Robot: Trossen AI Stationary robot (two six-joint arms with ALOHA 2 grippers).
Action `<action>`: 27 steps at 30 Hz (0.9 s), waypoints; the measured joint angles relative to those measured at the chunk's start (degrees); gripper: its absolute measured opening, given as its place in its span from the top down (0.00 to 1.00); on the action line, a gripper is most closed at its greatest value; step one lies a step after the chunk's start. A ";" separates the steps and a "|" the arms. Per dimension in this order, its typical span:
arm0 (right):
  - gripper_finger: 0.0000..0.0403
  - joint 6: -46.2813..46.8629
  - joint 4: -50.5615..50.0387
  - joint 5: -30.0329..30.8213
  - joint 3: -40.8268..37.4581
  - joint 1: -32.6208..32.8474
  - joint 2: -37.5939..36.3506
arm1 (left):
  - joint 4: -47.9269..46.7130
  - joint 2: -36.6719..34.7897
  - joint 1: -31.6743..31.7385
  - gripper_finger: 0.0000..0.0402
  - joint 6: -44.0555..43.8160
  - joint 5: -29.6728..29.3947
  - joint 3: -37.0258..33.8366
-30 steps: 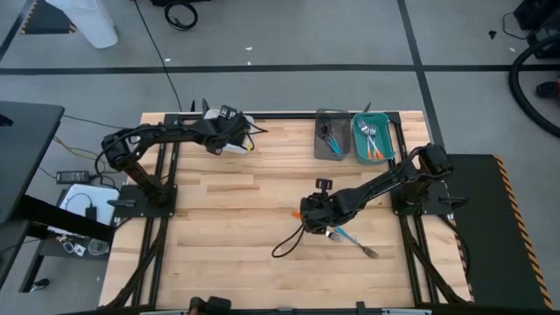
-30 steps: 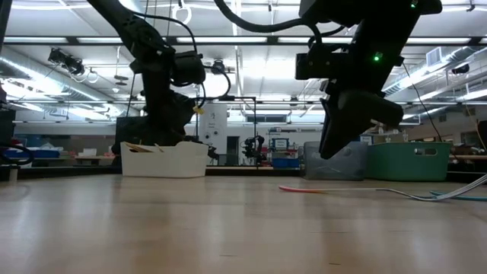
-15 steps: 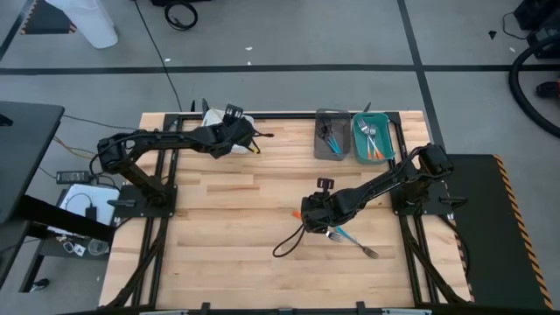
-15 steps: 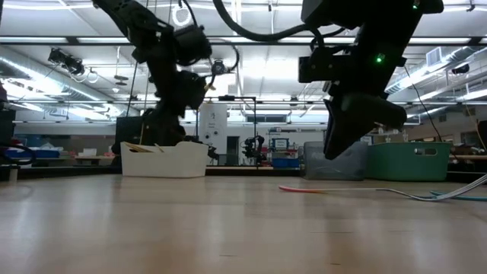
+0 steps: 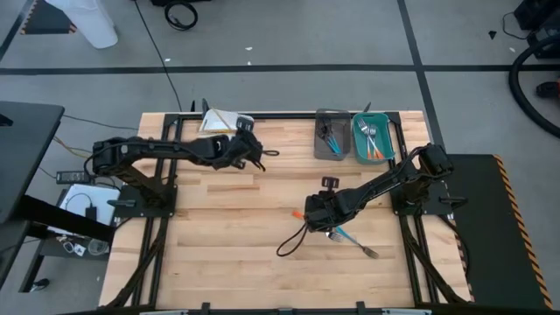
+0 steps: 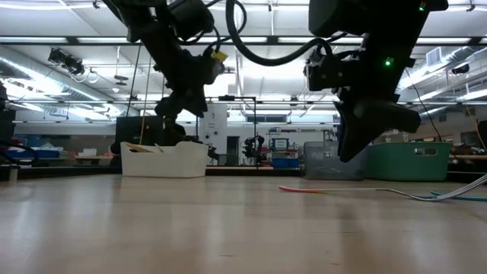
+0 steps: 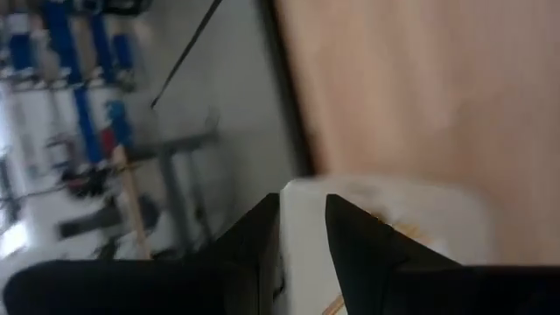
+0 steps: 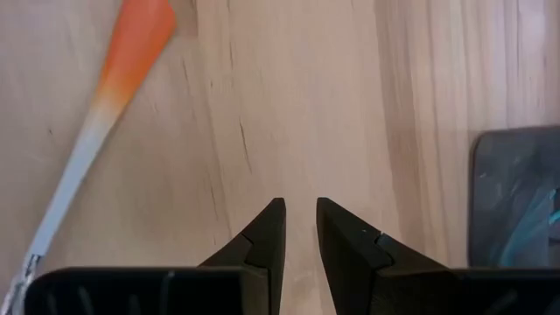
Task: Sort silverware by color (type)
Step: Put the orange fork into the green bin
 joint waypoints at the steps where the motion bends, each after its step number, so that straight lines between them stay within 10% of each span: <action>1: 0.81 0.19 -0.45 -0.02 0.00 0.00 0.00 | -0.30 0.00 -0.58 0.75 -1.33 1.72 -0.02; 16: 0.81 0.90 -5.79 -8.56 0.01 0.33 0.00 | -0.86 0.04 -5.52 0.75 -16.19 24.87 0.00; 27: 0.81 6.65 -9.26 -18.53 0.02 -0.15 0.00 | -0.80 0.04 -9.76 0.75 -21.10 26.85 -0.02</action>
